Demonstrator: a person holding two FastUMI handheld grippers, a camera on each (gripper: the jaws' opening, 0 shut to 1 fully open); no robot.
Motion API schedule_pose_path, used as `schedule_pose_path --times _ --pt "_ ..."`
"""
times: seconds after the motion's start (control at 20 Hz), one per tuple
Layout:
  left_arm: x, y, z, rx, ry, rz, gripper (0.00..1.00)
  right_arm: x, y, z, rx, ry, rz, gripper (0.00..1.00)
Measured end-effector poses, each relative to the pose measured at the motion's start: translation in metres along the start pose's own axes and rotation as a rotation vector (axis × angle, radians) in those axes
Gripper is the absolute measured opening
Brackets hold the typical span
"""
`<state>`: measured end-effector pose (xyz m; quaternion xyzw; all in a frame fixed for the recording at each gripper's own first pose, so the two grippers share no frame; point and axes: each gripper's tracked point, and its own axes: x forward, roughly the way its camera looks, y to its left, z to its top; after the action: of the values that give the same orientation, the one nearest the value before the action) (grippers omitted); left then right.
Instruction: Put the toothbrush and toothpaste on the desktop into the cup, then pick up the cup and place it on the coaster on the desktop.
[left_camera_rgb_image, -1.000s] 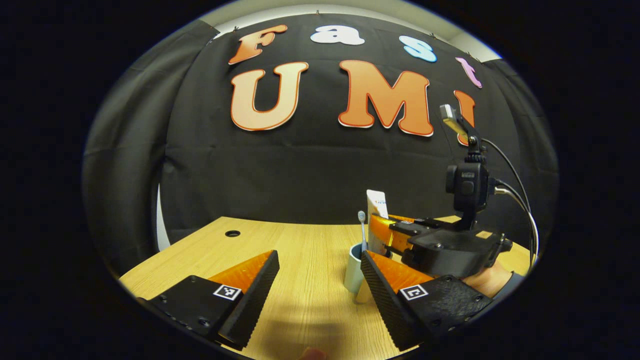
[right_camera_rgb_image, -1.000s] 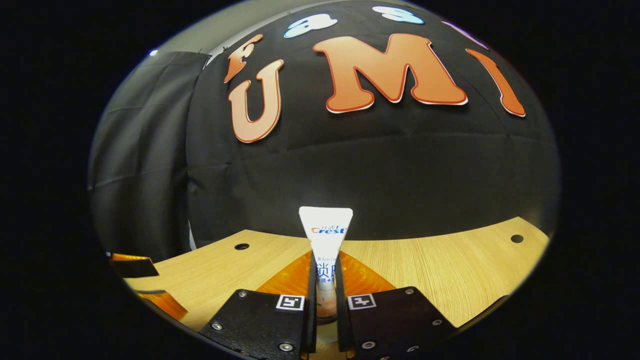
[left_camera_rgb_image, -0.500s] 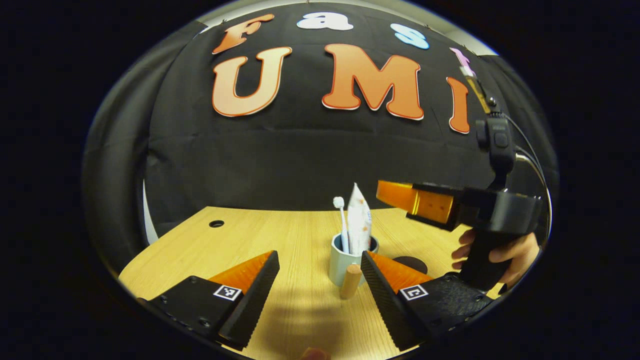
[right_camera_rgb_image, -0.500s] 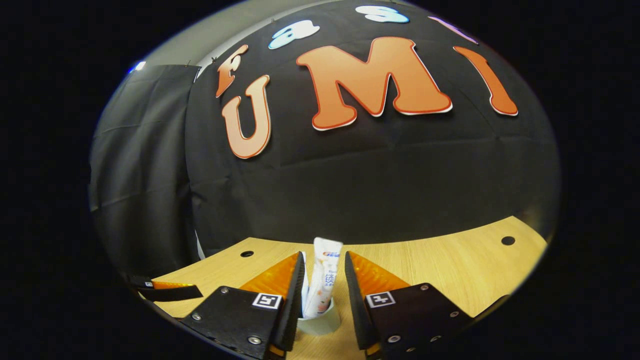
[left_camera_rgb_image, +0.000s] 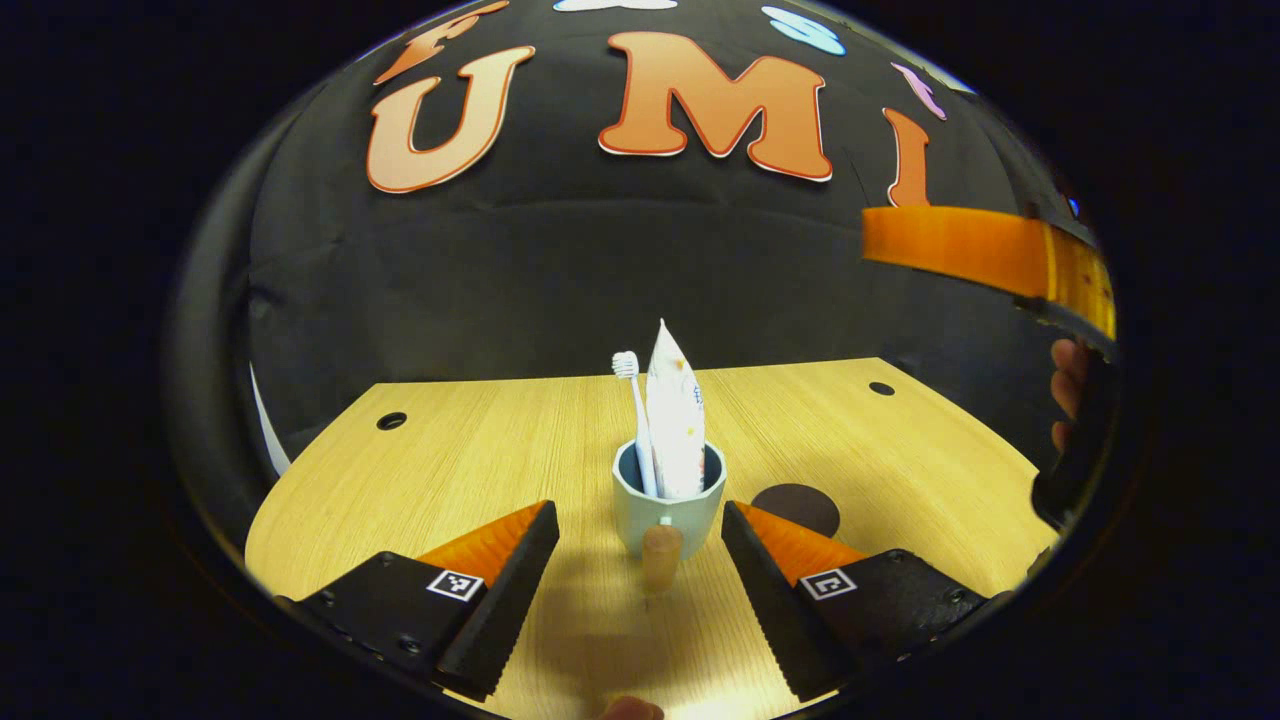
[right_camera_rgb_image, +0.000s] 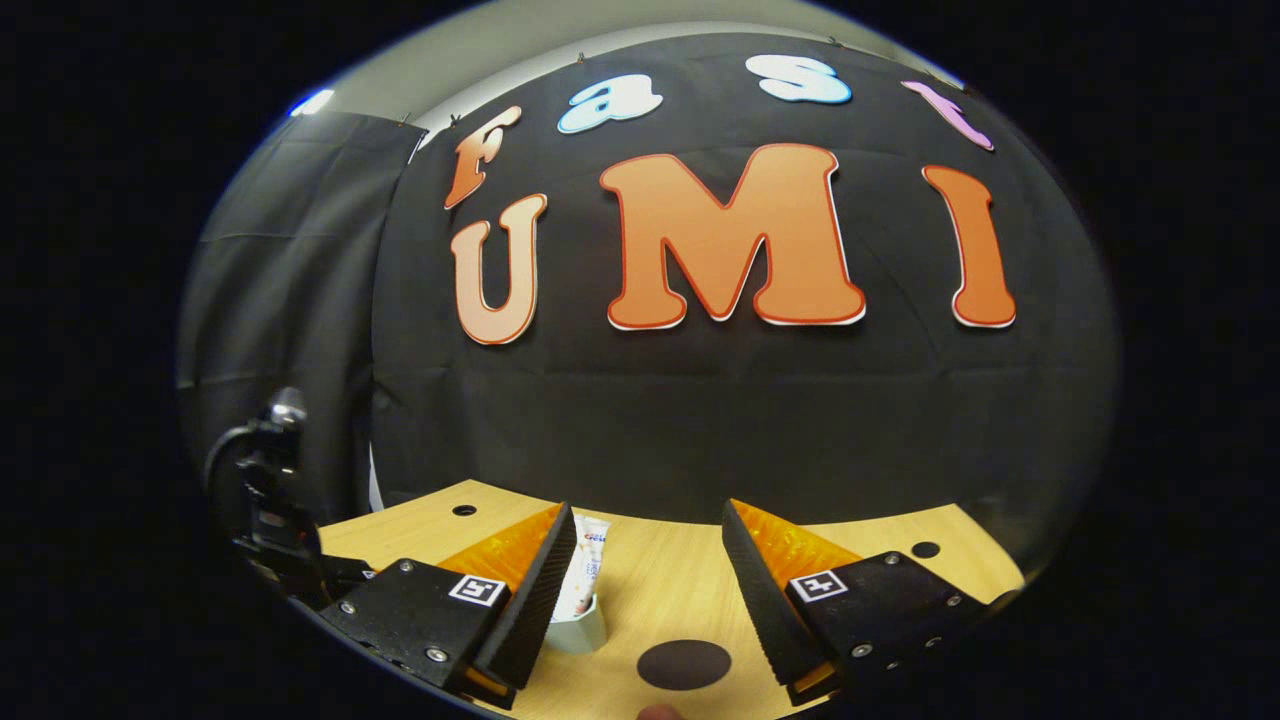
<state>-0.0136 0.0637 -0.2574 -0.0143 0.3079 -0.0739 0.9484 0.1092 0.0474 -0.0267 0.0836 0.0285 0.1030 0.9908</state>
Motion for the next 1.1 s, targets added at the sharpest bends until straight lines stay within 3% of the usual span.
schedule_pose_path --times 0.15,0.3,0.55,0.6,0.65,0.8,1.1 --pt "0.010 -0.002 -0.001 -0.002 0.101 -0.032 0.99 -0.022 -0.010 0.021 0.004 -0.007 -0.010 0.92" --pt "0.016 -0.002 0.001 0.011 0.183 -0.014 0.99 -0.041 -0.017 0.039 0.014 -0.012 0.000 0.92" --pt "0.030 -0.002 -0.014 -0.020 0.402 -0.036 1.00 -0.068 -0.028 0.055 -0.010 -0.011 0.000 0.93" --pt "0.032 0.000 -0.012 -0.008 0.426 -0.029 0.99 -0.075 -0.028 0.054 -0.002 0.000 0.005 0.99" --pt "0.033 -0.003 -0.011 0.013 0.431 -0.025 1.00 -0.082 -0.025 0.055 0.012 0.006 0.026 0.94" --pt "0.037 -0.007 -0.012 0.040 0.490 -0.008 0.99 -0.099 -0.020 0.065 0.035 0.006 0.067 0.95" --pt "0.053 -0.003 -0.033 -0.004 0.623 0.004 0.97 -0.126 -0.035 0.083 -0.006 -0.019 0.035 0.95"
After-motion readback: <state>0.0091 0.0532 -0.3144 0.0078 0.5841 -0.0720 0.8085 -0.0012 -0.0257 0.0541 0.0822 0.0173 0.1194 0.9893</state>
